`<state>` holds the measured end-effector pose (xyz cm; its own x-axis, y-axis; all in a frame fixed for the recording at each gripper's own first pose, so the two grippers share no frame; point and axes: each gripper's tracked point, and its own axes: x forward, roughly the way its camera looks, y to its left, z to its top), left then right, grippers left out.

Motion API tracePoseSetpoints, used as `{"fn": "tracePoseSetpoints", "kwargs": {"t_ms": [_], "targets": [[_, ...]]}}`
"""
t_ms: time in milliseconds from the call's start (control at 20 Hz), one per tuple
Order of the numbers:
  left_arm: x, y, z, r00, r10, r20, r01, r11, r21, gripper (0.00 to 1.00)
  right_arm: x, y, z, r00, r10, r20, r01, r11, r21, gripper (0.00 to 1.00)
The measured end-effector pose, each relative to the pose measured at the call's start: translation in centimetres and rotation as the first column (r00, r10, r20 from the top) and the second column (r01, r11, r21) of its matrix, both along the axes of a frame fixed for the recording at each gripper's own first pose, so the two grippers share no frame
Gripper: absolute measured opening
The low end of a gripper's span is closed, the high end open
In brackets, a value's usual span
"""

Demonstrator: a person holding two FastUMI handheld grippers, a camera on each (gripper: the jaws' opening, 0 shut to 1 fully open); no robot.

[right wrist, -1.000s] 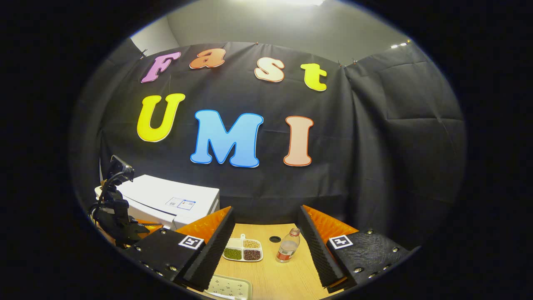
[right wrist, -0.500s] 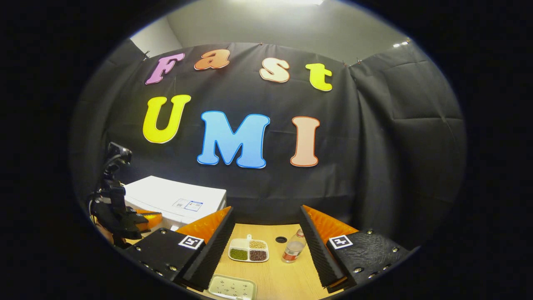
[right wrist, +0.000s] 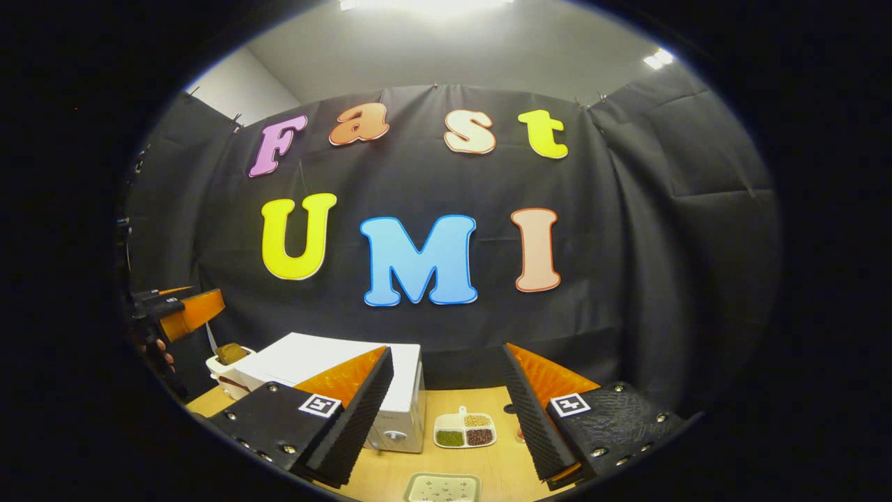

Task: Open the microwave oven with the left hand, put the food in, and close the microwave oven.

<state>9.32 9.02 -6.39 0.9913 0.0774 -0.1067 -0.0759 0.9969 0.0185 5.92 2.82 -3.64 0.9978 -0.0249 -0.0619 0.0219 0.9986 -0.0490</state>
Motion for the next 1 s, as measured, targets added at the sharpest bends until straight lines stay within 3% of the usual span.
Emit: {"fn": "tracePoseSetpoints", "kwargs": {"t_ms": [150, 250, 550, 1000], "targets": [[-1.6, 1.6, 5.4, 0.999, 0.0, 0.048, 0.002, 0.999, -0.039, 0.94, -0.7, 2.1, 2.9, 1.0, 0.012, 0.003, -0.013, 0.999, 0.046, 0.93], [-3.0, 2.8, 6.8, 0.998, -0.006, 0.064, 0.007, 1.0, -0.019, 0.95, -1.3, 3.2, 4.4, 1.0, 0.005, 0.015, -0.006, 0.998, 0.058, 0.93], [-4.7, 3.7, 7.1, 0.995, -0.081, 0.063, 0.084, 0.995, -0.051, 0.95, -3.4, 4.9, 5.4, 0.999, -0.023, 0.023, 0.023, 1.0, -0.015, 0.93], [-5.2, 3.8, 7.1, 0.985, -0.154, 0.078, 0.16, 0.984, -0.077, 0.94, -5.1, 6.3, 5.8, 0.999, -0.046, 0.015, 0.047, 0.998, -0.031, 0.93]]}}
